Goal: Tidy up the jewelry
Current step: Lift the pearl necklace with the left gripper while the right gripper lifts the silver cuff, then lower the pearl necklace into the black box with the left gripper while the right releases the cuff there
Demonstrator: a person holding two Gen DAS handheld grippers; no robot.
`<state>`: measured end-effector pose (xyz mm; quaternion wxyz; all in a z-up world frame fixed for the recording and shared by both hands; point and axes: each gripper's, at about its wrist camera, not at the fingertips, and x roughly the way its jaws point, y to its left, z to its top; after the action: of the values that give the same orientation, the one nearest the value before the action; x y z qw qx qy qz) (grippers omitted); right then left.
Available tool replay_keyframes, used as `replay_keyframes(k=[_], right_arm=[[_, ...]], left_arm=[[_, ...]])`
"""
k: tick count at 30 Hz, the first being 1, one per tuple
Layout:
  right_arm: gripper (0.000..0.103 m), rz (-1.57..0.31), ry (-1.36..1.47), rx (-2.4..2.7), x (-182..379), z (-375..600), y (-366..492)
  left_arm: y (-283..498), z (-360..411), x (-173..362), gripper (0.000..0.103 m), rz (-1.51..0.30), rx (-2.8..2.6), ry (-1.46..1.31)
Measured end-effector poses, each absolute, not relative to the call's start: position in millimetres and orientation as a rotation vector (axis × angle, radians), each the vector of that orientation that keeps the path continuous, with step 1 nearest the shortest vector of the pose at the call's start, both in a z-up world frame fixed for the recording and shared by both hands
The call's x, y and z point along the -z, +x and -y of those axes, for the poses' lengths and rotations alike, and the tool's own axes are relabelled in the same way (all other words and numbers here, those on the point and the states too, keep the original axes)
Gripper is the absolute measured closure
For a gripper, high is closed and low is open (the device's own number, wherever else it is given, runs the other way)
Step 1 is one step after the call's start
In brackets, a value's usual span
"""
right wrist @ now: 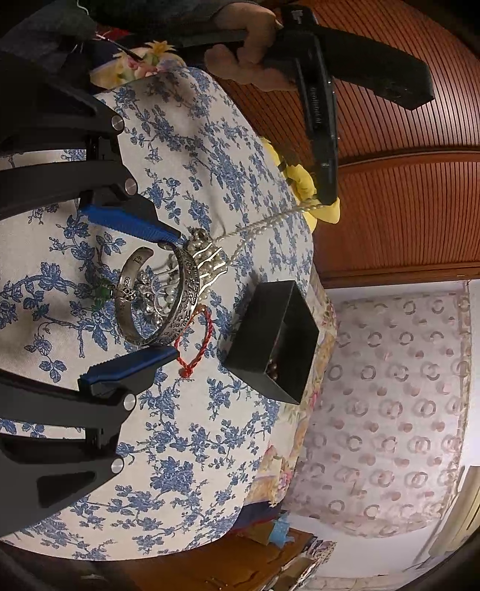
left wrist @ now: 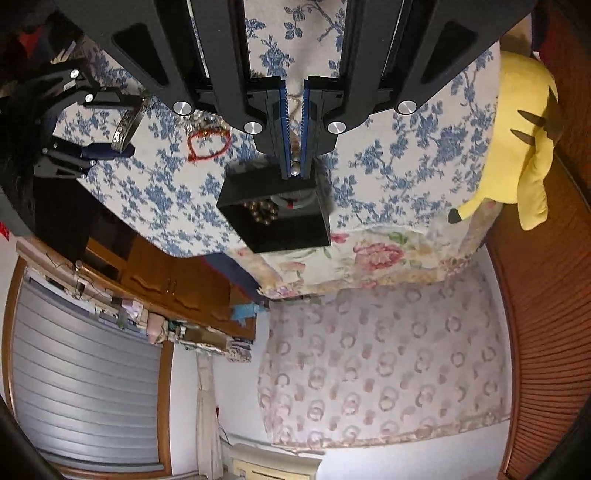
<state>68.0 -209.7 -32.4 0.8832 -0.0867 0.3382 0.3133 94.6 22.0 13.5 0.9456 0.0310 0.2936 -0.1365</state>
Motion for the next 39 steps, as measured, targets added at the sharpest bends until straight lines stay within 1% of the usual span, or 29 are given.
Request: replay_keyframes(k=[24, 32, 39], right_arm=[[0.043, -0.6, -0.184, -0.648, -19, 205, 88], [0.043, -0.568, -0.189, -0.63, -38, 202, 114], [0.043, -0.55, -0.191, -0.623, -46, 201, 137]], left_arm=[[120, -11, -95, 0.099, -0.455, 0.286, 0.043], [149, 1, -120, 0.099, -0.424, 0.269, 0.064], [187, 17, -121, 0.099, -0.452, 0.269, 0.082]])
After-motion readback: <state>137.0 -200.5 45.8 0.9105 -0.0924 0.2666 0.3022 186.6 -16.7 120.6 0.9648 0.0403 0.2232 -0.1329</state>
